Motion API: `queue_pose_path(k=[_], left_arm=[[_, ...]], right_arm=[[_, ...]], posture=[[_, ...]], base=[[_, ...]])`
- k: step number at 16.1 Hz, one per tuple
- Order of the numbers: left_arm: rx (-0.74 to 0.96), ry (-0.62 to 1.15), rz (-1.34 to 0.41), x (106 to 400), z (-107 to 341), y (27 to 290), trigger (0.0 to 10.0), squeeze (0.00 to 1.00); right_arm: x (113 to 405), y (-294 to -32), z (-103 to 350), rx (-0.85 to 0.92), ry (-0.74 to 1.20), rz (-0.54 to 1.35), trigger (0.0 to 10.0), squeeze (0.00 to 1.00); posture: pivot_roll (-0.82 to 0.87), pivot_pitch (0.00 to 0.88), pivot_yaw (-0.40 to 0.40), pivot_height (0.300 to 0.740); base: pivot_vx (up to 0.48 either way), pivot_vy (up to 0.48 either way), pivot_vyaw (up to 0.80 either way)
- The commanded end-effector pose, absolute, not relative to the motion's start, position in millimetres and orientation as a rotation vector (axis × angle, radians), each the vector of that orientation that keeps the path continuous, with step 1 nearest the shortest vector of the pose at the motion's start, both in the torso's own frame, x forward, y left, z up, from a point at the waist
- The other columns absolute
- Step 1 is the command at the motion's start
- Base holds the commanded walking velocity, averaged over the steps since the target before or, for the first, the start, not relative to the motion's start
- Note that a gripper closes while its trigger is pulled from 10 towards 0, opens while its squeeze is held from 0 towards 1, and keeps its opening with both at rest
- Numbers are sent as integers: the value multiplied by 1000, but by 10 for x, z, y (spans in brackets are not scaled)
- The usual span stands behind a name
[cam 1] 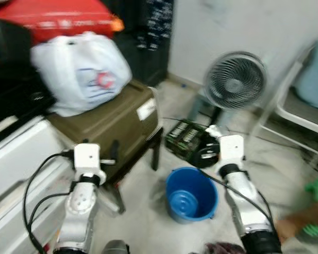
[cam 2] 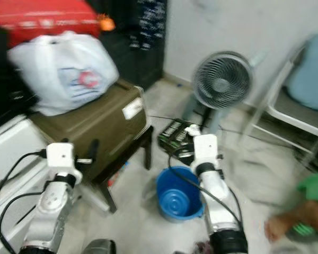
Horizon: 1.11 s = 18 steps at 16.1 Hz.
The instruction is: Clean up the room
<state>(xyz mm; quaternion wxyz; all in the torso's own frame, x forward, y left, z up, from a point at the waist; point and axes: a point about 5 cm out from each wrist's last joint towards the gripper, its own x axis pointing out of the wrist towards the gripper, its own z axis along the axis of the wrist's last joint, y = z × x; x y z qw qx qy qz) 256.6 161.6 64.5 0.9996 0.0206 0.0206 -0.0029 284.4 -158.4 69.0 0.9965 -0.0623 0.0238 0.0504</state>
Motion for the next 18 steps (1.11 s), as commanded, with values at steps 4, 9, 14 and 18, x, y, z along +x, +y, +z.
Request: queue_pose_path(k=[4, 9, 14, 18], left_arm=[[43, 40, -17, 2569, 648, 1594, 10000, 0], [44, 40, -23, 2570, 649, 1585, 10000, 0], [40, 38, -25, 2568, 648, 1569, 10000, 0], [30, 43, -21, 2561, 639, 1564, 10000, 0]], right_arm=[[2857, -1624, 690, -136, 49, 87, 10000, 0], [2857, -1645, 660, -102, 74, 70, 10000, 0], [2854, -1648, 663, -106, 70, 68, 10000, 0], [2849, -1647, 657, -109, 71, 69, 10000, 0]], posture=[[12, 40, -40, 740], [10, 41, -37, 740], [7, 41, -38, 740], [10, 42, -40, 740]], base=[[257, 0, 0], [286, 0, -640], [288, 0, -80], [210, 0, 0]])
